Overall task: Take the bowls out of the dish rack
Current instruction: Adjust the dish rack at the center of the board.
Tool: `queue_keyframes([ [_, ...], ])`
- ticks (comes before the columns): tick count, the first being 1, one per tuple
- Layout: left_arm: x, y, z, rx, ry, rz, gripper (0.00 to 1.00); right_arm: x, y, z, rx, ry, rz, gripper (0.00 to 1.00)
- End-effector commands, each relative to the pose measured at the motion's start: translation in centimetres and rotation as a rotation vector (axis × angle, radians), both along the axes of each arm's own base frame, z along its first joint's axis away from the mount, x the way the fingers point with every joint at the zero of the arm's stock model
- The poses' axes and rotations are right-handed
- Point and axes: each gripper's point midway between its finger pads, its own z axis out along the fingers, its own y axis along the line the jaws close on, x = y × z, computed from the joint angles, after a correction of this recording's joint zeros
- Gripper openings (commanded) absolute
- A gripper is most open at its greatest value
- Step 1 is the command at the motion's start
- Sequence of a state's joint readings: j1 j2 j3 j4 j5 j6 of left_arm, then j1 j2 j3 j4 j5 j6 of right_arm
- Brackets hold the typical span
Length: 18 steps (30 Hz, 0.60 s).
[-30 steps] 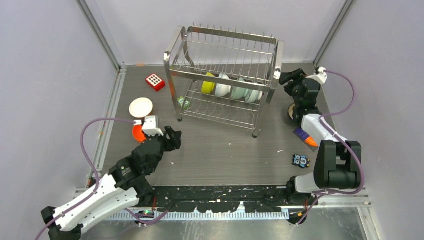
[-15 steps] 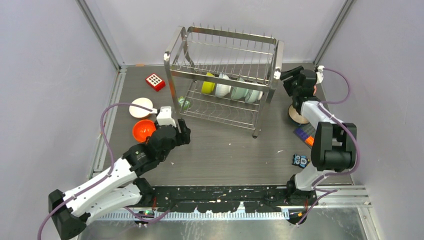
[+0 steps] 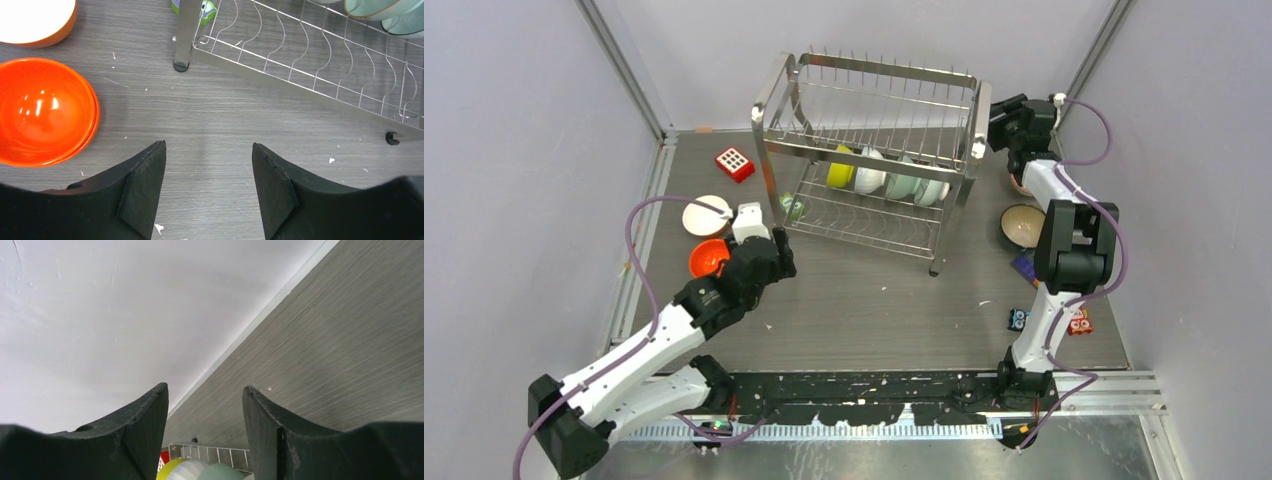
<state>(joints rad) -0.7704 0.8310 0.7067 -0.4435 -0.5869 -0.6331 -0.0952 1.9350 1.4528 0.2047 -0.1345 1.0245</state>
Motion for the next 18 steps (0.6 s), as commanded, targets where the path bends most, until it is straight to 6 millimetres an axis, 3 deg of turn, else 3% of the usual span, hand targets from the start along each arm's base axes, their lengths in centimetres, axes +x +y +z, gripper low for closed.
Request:
queue_keyframes([
  [1,1.5,-1.0,2.0,-0.051,-0.023,0.008,0.65,1.6,2.7,2.9,0.050,-0.081,0.123,0.60],
  [5,2.9,-1.0,1.9,-0.083,-0.051,0.021,0.64,2.3,5.6,3.0,0.063,-0.091,0.232,0.60],
  [9,5.0,-1.4,0.6,-0.148,0.026,-0.003,0.62,1.7,8.4,2.4,0.056,-0.080,0.309,0.59],
  [13,6.6,-2.2,0.3,-0.128,0.047,-0.025,0.61,0.5,8.8,1.9,0.052,-0.077,0.317,0.59],
  [18,8.7,-1.9,-0.4,-0.111,0.050,0.007,0.61,-1.1,8.9,1.6,0.042,-0.071,0.329,0.59],
])
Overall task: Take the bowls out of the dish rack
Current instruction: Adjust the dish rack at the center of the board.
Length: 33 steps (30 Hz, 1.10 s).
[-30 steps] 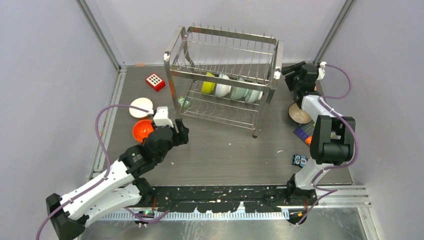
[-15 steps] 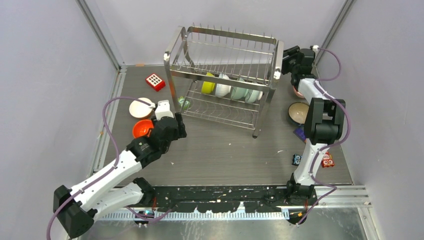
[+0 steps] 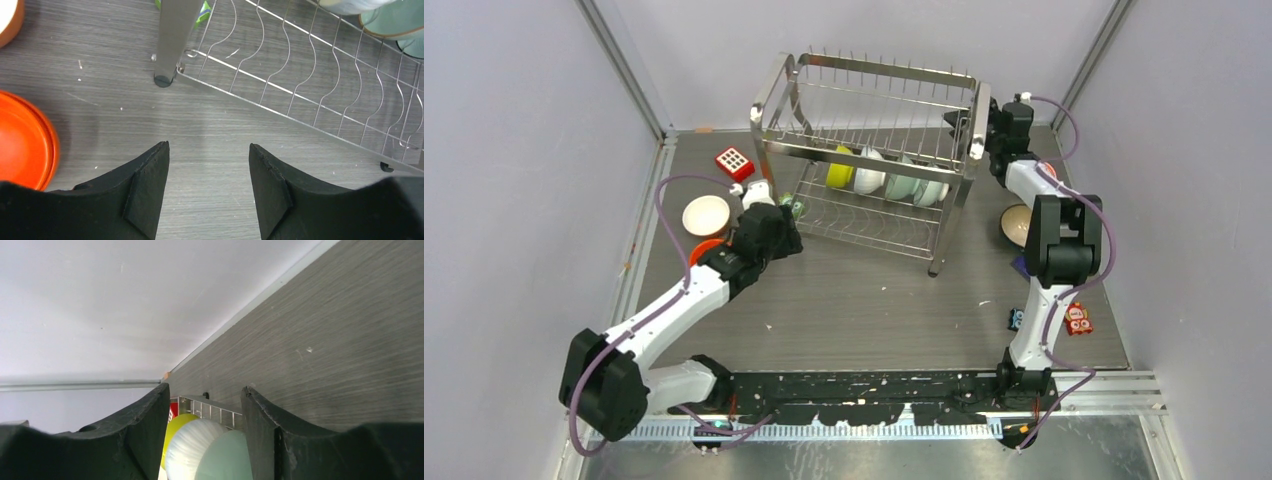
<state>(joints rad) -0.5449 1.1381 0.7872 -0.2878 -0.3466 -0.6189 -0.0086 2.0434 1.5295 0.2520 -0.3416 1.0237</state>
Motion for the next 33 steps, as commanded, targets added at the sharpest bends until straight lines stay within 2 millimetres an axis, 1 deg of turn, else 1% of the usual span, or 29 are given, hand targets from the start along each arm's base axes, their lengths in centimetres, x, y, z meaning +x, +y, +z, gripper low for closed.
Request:
queue_keyframes([
  [1,3.2,-0.7,2.8,-0.060,-0.081,0.004,0.61,-2.2,0.5,2.5,-0.002,-0.050,0.040,0.58],
  [4,4.3,-0.5,2.0,-0.054,-0.056,0.018,0.60,-3.2,0.5,2.6,-0.002,-0.055,0.040,0.58],
  [7,5.4,-0.5,1.6,-0.049,-0.047,0.025,0.60,-4.2,0.6,2.3,-0.002,-0.051,0.044,0.58],
  [12,6.9,-1.2,1.2,-0.045,-0.035,0.005,0.60,-6.0,0.9,2.2,0.006,-0.050,0.060,0.58],
  [14,6.8,-1.7,1.3,-0.058,-0.027,-0.013,0.59,-6.8,0.4,2.3,-0.007,-0.052,0.033,0.58],
  [17,6.3,-2.3,2.1,-0.125,-0.070,-0.035,0.57,-7.8,-0.3,3.3,-0.043,-0.065,0.005,0.58],
  [18,5.9,-2.6,2.3,-0.146,-0.085,-0.053,0.57,-7.9,-0.5,3.6,-0.052,-0.064,-0.002,0.59],
  [21,4.2,-4.1,4.2,-0.152,-0.146,-0.132,0.58,-8.3,-0.6,4.5,-0.054,-0.071,-0.008,0.59],
  [24,1.7,-6.0,5.6,-0.145,-0.216,-0.219,0.59,-8.7,-0.4,4.7,-0.046,-0.066,-0.004,0.59],
  [25,0.9,-6.8,6.3,-0.170,-0.255,-0.251,0.59,-8.9,-0.4,4.8,-0.046,-0.066,-0.003,0.59],
  [29,-2.9,-10.1,8.2,-0.241,-0.406,-0.412,0.62,-10.0,-0.4,4.7,-0.048,-0.062,-0.004,0.59],
  [33,-6.5,-13.8,10.2,-0.250,-0.563,-0.599,0.69,-10.8,-0.5,4.5,-0.053,-0.052,-0.008,0.59],
])
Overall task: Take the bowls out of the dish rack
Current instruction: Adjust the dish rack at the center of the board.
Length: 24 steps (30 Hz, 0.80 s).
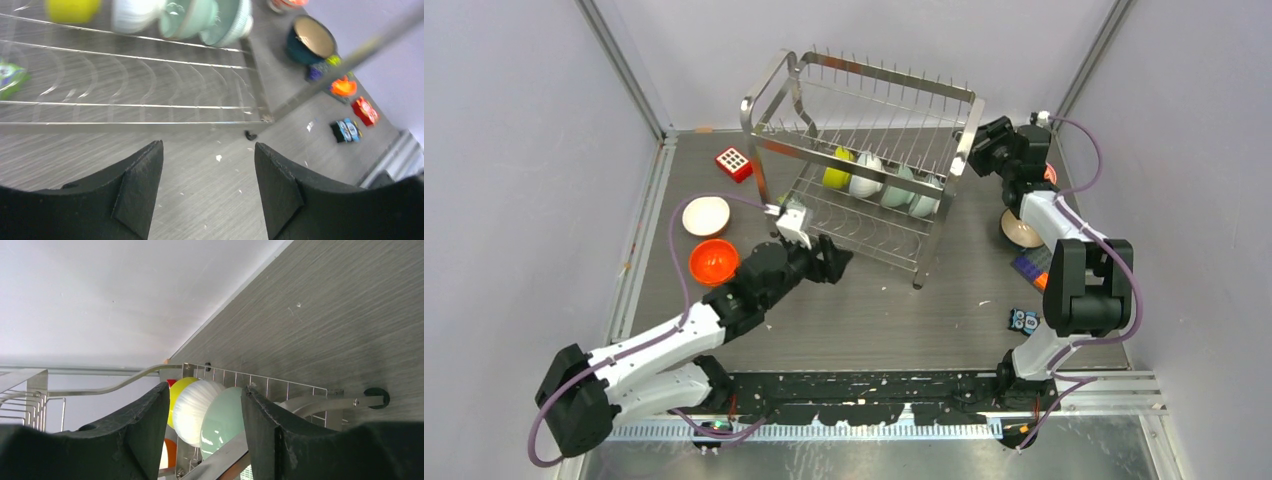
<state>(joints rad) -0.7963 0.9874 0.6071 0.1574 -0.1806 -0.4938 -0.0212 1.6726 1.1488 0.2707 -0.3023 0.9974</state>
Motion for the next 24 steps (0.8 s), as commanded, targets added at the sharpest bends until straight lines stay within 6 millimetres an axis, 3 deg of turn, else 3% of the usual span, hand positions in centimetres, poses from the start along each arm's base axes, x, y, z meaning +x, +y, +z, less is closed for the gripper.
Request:
queue_keyframes([
  [1,-2.4,-4.2,5.5,-0.085,-0.288,-0.171,0.69,-2.1,0.7,1.8,-0.021,-0.028,0.036,0.59],
  [9,-6.8,-12.0,9.8,-0.080,-0.581,-0.462,0.77,-2.8,0.6,1.9,-0.010,-0.020,0.029,0.59],
  [11,-7.7,-14.1,10.3,-0.083,-0.624,-0.524,0.95,-2.9,0.6,1.8,-0.010,-0.018,0.024,0.59],
  [13,-7.9,-15.8,10.4,-0.071,-0.656,-0.540,0.99,-2.9,0.5,1.9,-0.009,-0.016,0.019,0.59],
  [19,-5.3,-19.0,9.9,-0.037,-0.710,-0.434,1.00,-2.8,0.5,2.0,0.003,-0.018,0.011,0.59],
  [24,-3.4,-20.5,9.5,-0.038,-0.735,-0.359,0.90,-3.0,0.3,2.5,0.001,-0.029,0.003,0.59],
])
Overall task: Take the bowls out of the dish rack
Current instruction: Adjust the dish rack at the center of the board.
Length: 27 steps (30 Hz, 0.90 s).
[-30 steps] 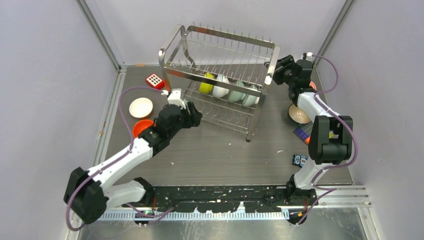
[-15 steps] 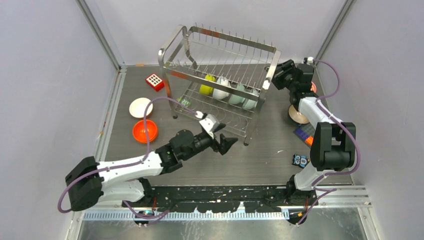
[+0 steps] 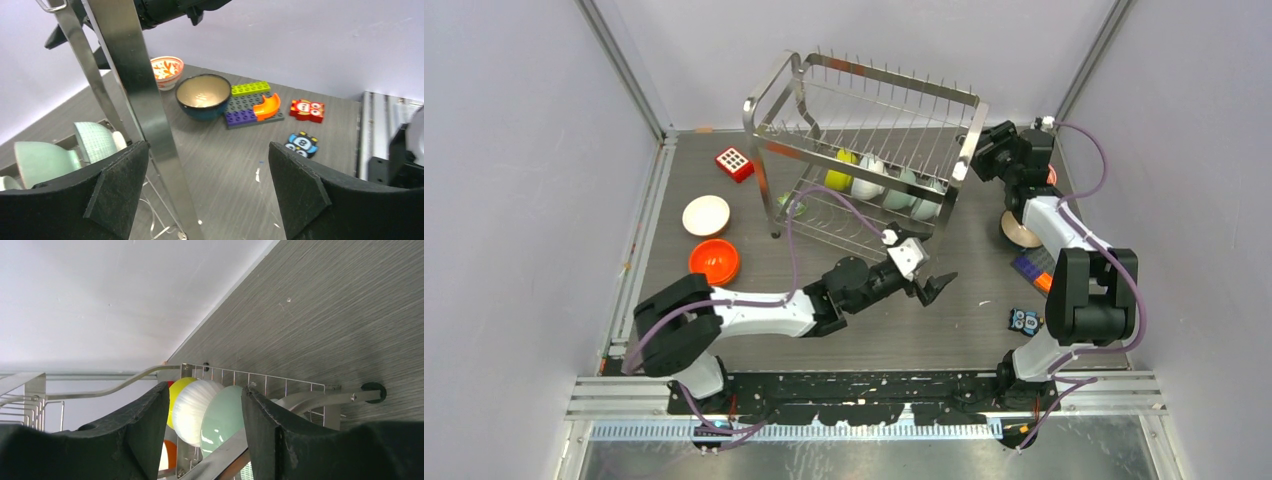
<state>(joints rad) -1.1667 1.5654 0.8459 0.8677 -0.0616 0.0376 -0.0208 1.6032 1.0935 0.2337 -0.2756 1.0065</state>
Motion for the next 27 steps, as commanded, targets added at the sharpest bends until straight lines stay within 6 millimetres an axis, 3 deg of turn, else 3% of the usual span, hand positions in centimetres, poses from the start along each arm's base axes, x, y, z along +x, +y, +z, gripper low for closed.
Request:
queue_keyframes([
  [1,2.3,-0.6,4.2,-0.141,-0.098,0.102,0.87,-1.3,0.7,2.7,-0.003,-0.055,0.030,0.60],
  [6,3.5,-0.8,4.2,-0.154,-0.100,0.162,0.77,-1.5,0.6,3.0,0.002,-0.060,0.025,0.60],
  [11,5.0,0.0,4.2,-0.169,-0.110,0.258,0.81,-1.7,0.5,2.8,-0.005,-0.059,0.015,0.60],
  [18,4.8,-0.6,3.7,-0.163,-0.103,0.230,0.49,-2.6,0.1,2.9,-0.041,-0.058,0.008,0.60],
  [23,5.0,0.0,3.3,-0.169,-0.098,0.253,0.40,-3.3,0.0,2.9,-0.054,-0.060,0.005,0.60],
  [27,5.1,0.8,3.1,-0.162,-0.100,0.278,0.25,-4.1,-0.2,2.9,-0.072,-0.062,-0.002,0.60],
])
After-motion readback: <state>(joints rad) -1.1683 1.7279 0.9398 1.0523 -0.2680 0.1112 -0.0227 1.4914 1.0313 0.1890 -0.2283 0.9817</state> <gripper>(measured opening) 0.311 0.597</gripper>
